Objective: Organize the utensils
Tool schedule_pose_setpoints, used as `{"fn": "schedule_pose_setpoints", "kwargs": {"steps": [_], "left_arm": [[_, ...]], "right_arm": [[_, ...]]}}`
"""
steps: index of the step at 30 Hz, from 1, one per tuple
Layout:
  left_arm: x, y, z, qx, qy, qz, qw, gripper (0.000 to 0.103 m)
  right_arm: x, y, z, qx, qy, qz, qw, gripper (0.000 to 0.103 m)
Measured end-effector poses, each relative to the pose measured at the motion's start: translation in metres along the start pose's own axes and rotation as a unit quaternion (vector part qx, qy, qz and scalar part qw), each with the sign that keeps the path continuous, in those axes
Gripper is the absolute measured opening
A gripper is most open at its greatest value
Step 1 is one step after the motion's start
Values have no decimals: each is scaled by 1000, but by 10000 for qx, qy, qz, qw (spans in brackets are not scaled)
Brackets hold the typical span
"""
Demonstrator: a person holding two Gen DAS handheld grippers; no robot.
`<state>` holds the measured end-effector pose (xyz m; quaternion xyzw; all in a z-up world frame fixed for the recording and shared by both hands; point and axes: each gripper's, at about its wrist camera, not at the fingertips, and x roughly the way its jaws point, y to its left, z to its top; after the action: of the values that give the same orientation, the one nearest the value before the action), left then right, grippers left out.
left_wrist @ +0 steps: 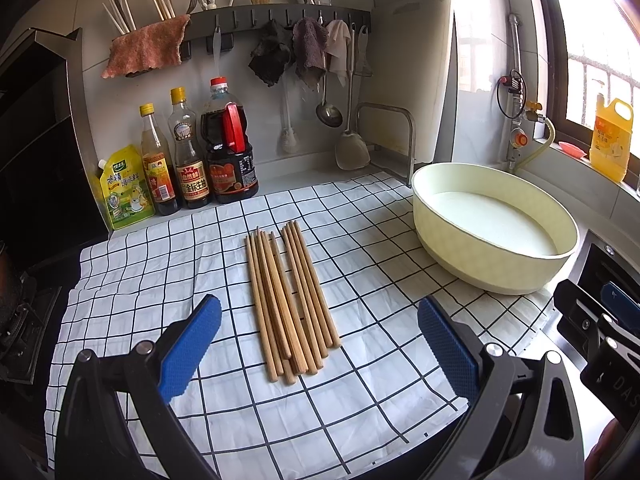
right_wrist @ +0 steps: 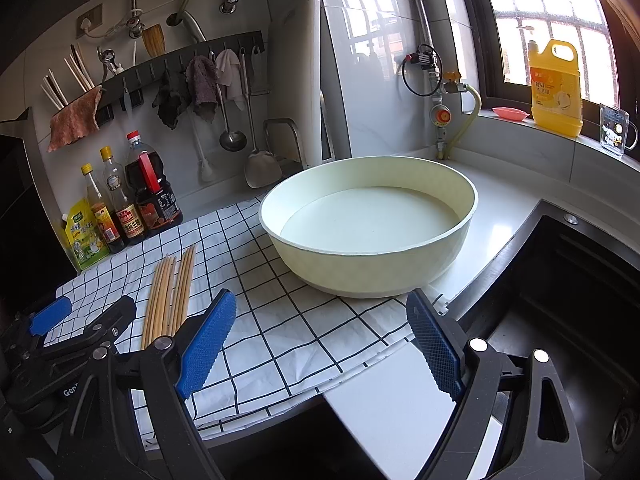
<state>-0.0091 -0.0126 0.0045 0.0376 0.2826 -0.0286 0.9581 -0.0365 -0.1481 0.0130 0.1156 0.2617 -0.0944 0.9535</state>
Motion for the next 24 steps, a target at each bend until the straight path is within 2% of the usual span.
{"fn": "schedule_pose_setpoints", "kwargs": {"steps": [7, 13, 16, 24], "left_arm": [[3, 0, -3, 3, 74, -74, 9999, 97], [17, 21, -8, -49, 524, -235, 9983, 97], [26, 42, -12, -203, 756, -130, 9968, 97], [53, 102, -13, -626, 1218, 481, 9894, 97]], "right_arm": [[2, -1, -2, 12, 50, 82, 10000, 83], [8, 3, -1, -4, 247, 527, 9983, 83], [15, 11, 0, -112, 421, 802, 9958, 83], [57, 53, 10, -581, 972, 1418, 9834, 83]]}}
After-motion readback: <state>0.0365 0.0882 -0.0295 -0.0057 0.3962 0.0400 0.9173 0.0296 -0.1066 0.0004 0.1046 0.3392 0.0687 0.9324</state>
